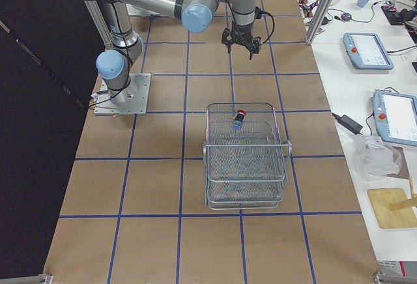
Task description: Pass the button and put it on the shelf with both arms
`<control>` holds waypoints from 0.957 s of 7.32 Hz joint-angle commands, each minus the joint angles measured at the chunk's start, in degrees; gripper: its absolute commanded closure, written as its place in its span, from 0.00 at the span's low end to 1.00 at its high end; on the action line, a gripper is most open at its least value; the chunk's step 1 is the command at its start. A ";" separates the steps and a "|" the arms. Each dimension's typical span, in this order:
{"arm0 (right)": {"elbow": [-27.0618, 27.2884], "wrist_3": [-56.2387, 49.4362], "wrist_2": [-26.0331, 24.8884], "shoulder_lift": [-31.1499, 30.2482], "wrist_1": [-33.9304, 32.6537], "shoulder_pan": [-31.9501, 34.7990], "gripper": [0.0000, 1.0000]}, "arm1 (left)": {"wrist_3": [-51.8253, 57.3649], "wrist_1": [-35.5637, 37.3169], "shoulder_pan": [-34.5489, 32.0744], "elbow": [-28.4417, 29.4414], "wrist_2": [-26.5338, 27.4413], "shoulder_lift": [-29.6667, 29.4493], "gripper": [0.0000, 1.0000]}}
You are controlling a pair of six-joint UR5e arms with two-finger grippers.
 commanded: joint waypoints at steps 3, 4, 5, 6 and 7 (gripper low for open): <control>-1.58 38.39 -0.24 -3.44 2.35 10.83 0.00 | -0.26 0.17 -0.05 -0.45 1.04 0.47 0.00; -2.19 48.21 -0.15 -3.53 2.70 11.26 0.00 | -0.26 0.17 -0.05 -0.54 0.69 0.38 0.00; -2.46 56.32 -0.15 -3.44 3.92 11.44 0.00 | -0.26 0.26 -0.05 -0.45 0.34 0.30 0.00; -2.46 61.01 -0.15 -3.53 5.68 11.53 0.00 | -0.26 0.26 -0.05 -0.54 0.34 0.21 0.00; -2.46 63.75 -0.94 -3.53 5.87 11.97 0.00 | -0.26 0.35 -0.05 -0.45 0.25 0.29 0.00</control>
